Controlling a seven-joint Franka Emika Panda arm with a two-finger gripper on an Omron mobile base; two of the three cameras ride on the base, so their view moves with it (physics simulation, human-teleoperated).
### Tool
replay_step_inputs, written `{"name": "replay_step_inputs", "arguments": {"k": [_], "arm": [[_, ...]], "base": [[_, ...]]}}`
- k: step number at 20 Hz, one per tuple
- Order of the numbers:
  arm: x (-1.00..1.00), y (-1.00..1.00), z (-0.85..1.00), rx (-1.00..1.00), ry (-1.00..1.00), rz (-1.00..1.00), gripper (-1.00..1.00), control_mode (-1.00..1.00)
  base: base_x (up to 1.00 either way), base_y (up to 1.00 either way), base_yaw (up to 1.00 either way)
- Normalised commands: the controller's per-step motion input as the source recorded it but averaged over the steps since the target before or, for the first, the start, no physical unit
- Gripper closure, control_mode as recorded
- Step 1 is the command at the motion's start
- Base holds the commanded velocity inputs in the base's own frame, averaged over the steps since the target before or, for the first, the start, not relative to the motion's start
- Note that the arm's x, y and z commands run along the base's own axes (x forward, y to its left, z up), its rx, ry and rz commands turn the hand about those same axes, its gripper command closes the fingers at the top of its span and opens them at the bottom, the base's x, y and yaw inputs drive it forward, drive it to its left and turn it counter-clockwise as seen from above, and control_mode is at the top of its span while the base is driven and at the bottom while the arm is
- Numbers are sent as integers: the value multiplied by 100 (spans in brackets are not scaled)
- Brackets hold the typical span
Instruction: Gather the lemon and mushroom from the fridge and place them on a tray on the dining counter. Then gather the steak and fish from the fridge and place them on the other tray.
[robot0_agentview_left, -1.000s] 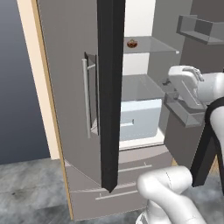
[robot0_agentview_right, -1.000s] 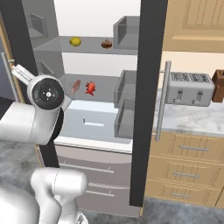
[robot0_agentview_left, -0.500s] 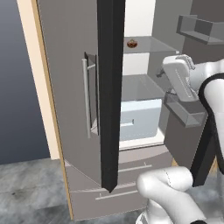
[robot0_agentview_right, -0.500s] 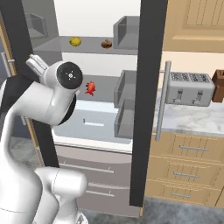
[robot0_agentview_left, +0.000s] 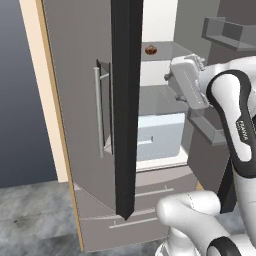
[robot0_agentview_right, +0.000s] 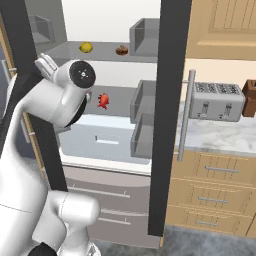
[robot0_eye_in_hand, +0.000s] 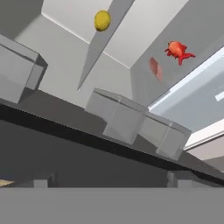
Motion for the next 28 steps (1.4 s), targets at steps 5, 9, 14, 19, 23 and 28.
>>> {"name": "replay_step_inputs", "arguments": {"k": [5, 9, 14, 19, 23, 28], "arm": [[42, 13, 0, 4, 3, 0, -100, -100], [44, 10, 0, 5, 3, 1, -100, -100], [40, 19, 0, 4, 6, 2, -100, -100], [29, 30, 0, 3, 9, 6, -100, -100], [3, 35, -7, 2, 3, 12, -100, -100], [-11, 36, -12, 1, 0, 16, -100, -100]], "base": [[0, 0, 0], [0, 0, 0], [0, 0, 0], [0, 0, 0], [0, 0, 0], [0, 0, 0]]}}
